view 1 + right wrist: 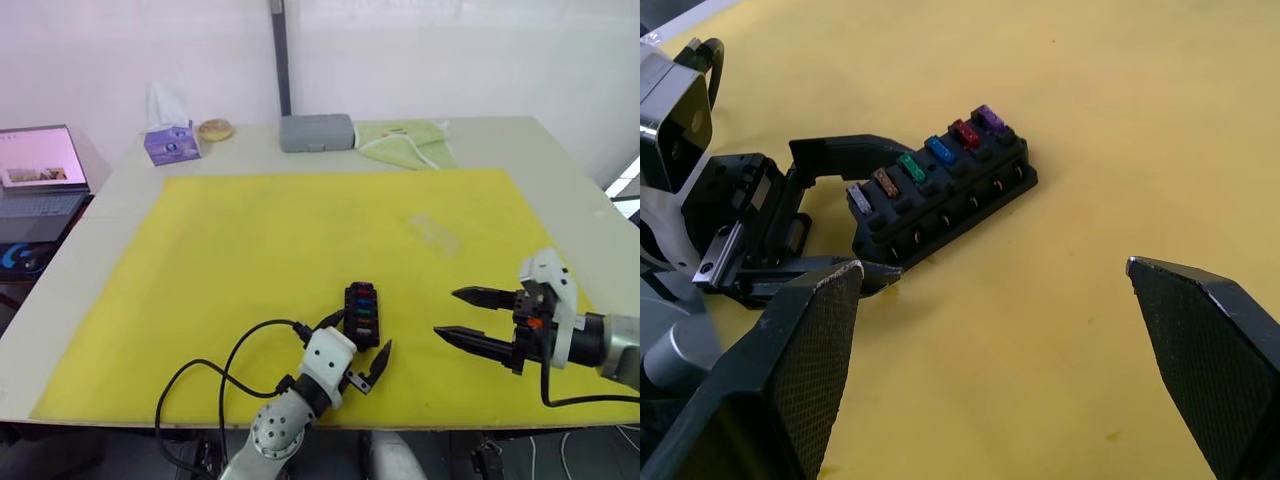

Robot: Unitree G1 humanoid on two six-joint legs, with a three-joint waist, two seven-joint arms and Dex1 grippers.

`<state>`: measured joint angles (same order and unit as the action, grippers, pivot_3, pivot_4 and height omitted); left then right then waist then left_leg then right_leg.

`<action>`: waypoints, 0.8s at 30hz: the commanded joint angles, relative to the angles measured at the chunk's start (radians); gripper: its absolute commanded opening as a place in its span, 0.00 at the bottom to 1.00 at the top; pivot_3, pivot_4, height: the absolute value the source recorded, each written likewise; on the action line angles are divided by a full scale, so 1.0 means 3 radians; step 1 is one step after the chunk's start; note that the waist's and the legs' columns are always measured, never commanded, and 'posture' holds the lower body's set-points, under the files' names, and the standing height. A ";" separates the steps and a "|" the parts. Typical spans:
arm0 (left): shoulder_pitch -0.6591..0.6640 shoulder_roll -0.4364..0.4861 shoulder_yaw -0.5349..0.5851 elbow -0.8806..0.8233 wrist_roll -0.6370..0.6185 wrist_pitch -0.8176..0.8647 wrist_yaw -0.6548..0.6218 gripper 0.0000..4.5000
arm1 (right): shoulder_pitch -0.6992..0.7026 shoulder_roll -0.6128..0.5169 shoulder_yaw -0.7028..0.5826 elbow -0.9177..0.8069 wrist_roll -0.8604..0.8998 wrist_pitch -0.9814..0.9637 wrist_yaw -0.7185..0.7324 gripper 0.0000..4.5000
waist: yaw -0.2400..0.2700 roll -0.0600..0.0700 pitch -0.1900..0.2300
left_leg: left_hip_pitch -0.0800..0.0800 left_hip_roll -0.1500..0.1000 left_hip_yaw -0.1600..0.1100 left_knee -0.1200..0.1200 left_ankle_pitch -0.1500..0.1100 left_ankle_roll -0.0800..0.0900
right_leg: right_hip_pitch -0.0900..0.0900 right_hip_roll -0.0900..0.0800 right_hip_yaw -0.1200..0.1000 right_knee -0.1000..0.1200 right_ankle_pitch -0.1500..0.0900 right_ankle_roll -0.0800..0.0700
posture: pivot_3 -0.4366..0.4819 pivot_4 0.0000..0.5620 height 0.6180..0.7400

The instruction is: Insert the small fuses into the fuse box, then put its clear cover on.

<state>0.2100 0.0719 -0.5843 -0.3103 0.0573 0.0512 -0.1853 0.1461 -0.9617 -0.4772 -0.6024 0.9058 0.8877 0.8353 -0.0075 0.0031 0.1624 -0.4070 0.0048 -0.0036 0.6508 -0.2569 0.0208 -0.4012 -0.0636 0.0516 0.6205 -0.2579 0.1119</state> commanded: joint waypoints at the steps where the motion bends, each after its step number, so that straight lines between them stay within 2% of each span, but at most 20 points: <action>1: 0.0001 -0.0113 -0.0026 0.0190 0.0024 0.0119 0.0052 1.00 | 0.0019 0.0012 -0.0135 -0.0088 0.0024 -0.0051 -0.0019 0.99 | 0.0001 -0.0006 -0.0005 | 0.0001 0.0000 0.0000 0.0000 0.0000 0.0000 | 0.0001 0.0000 0.0000 0.0000 0.0000 0.0000 | 0.48 0.27 1.00; 4: -0.0055 -0.0130 -0.0007 0.0263 0.0020 0.0135 0.0056 1.00 | 0.0031 0.0013 -0.0142 -0.0089 0.0028 -0.0060 -0.0027 0.99 | 0.0002 -0.0007 -0.0009 | 0.0008 0.0000 -0.0001 0.0000 0.0000 0.0000 | 0.0009 0.0000 -0.0001 0.0000 0.0000 -0.0001 | 0.48 0.27 1.00; 7: -0.0092 -0.0156 0.0056 0.0276 0.0008 0.0287 0.0081 0.81 | 0.0043 0.0020 -0.0167 -0.0082 0.0029 -0.0067 -0.0036 1.00 | 0.0003 -0.0008 -0.0014 | 0.0016 0.0000 -0.0001 0.0000 0.0000 0.0000 | 0.0018 0.0000 -0.0001 -0.0001 -0.0001 -0.0002 | 0.48 0.27 1.00; 9: -0.0094 -0.0166 0.0092 0.0253 -0.0001 0.0362 0.0103 0.60 | 0.0045 0.0022 -0.0181 -0.0080 0.0032 -0.0069 -0.0040 1.00 | 0.0004 -0.0009 -0.0019 | 0.0020 0.0000 -0.0001 0.0000 0.0000 0.0000 | 0.0022 0.0000 -0.0001 -0.0002 -0.0001 -0.0002 | 0.48 0.27 1.00; 10: -0.0092 -0.0172 0.0108 0.0239 -0.0006 0.0385 0.0116 0.53 | 0.0046 0.0022 -0.0185 -0.0080 0.0032 -0.0070 -0.0042 1.00 | 0.0004 -0.0009 -0.0021 | 0.0021 0.0000 0.0000 0.0000 0.0000 0.0000 | 0.0024 0.0000 -0.0001 -0.0002 -0.0001 -0.0002 | 0.48 0.27 1.00; 17: -0.0124 0.0006 0.0279 0.0040 -0.0058 0.0507 -0.0025 0.52 | 0.0026 0.0052 -0.0178 -0.0051 0.0001 -0.0088 -0.0105 1.00 | 0.0001 -0.0010 -0.0024 | 0.0038 0.0001 -0.0001 -0.0004 -0.0001 0.0000 | 0.0038 -0.0001 0.0000 -0.0005 -0.0002 -0.0003 | 0.48 0.27 1.00; 19: -0.0176 0.0086 0.0451 -0.0048 -0.0290 0.0455 -0.0214 0.52 | -0.0008 0.0101 -0.0183 -0.0029 0.0021 -0.0089 -0.0184 1.00 | -0.0009 -0.0010 -0.0024 | 0.0039 0.0004 -0.0001 -0.0005 -0.0001 0.0000 | 0.0037 0.0000 0.0000 -0.0005 -0.0002 -0.0003 | 0.48 0.27 1.00; 21: -0.0277 0.0211 0.0548 -0.0068 -0.0352 0.0388 -0.0357 0.52 | -0.0037 0.0134 -0.0179 -0.0014 0.0043 -0.0087 -0.0234 1.00 | -0.0019 -0.0011 -0.0023 | 0.0042 0.0008 -0.0001 -0.0007 -0.0001 0.0000 | 0.0037 0.0003 0.0000 -0.0005 -0.0002 -0.0005 | 0.48 0.27 1.00; 24: -0.0623 0.0519 0.0686 -0.0059 -0.0857 0.0363 -0.1114 0.52 | -0.0158 0.0208 -0.0152 -0.0013 0.0144 -0.0037 -0.0372 1.00 | -0.0022 -0.0009 -0.0024 | 0.0044 0.0012 0.0000 -0.0010 -0.0001 0.0000 | 0.0033 0.0007 0.0001 -0.0002 -0.0002 -0.0010 | 0.48 0.27 1.00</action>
<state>0.0646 0.1974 -0.4412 -0.3150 -0.1163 0.1695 -0.4088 0.1249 -0.9111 -0.5014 -0.5965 0.9188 0.8787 0.7479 -0.0141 0.0004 0.1551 -0.3940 0.0089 -0.0034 0.6478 -0.2571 0.0207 -0.3917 -0.0607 0.0517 0.6200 -0.2582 0.1085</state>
